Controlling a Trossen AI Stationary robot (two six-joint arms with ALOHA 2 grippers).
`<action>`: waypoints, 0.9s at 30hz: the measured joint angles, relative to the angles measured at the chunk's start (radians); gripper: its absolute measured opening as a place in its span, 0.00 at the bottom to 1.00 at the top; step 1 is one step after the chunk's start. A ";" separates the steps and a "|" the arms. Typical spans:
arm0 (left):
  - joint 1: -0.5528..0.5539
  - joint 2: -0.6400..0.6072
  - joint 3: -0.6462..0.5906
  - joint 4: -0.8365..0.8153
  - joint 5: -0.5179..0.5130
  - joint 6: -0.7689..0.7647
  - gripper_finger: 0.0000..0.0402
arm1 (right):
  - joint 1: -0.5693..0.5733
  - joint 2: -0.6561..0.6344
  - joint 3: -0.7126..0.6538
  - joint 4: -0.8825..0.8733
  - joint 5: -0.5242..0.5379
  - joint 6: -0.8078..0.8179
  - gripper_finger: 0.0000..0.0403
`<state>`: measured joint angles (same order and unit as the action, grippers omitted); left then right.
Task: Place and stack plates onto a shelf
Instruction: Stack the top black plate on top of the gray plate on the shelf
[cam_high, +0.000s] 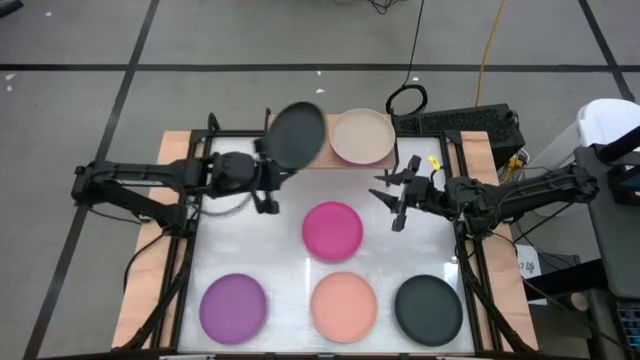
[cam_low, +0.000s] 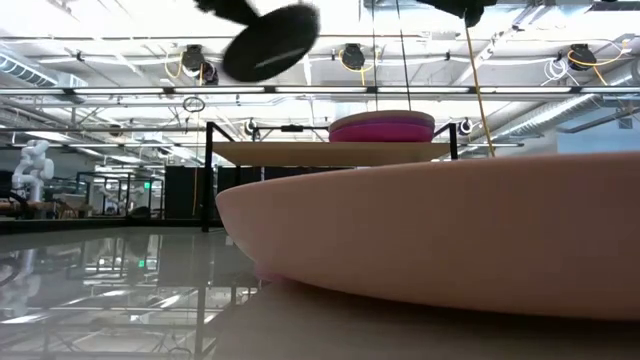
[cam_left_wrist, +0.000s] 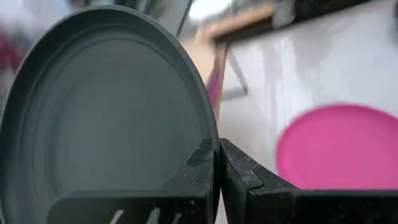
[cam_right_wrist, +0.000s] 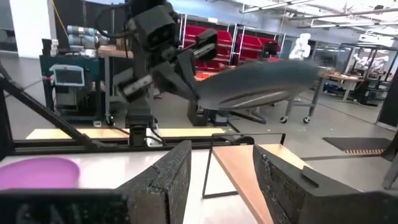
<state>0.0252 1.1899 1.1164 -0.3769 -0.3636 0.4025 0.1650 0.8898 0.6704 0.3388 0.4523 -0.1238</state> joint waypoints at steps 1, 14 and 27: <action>0.007 0.022 0.000 0.057 0.035 0.076 0.03 | 0.000 -0.005 0.000 0.001 0.002 -0.001 0.38; 0.209 0.370 0.014 0.507 0.362 0.469 0.03 | 0.000 -0.060 0.000 -0.006 0.018 0.004 0.38; 0.267 0.578 0.209 0.399 0.435 0.476 0.10 | 0.000 -0.060 0.000 -0.006 0.016 0.004 0.38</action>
<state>0.2924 1.7679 1.3254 0.0218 0.0718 0.8783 0.1654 0.8295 0.6708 0.3325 0.4679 -0.1195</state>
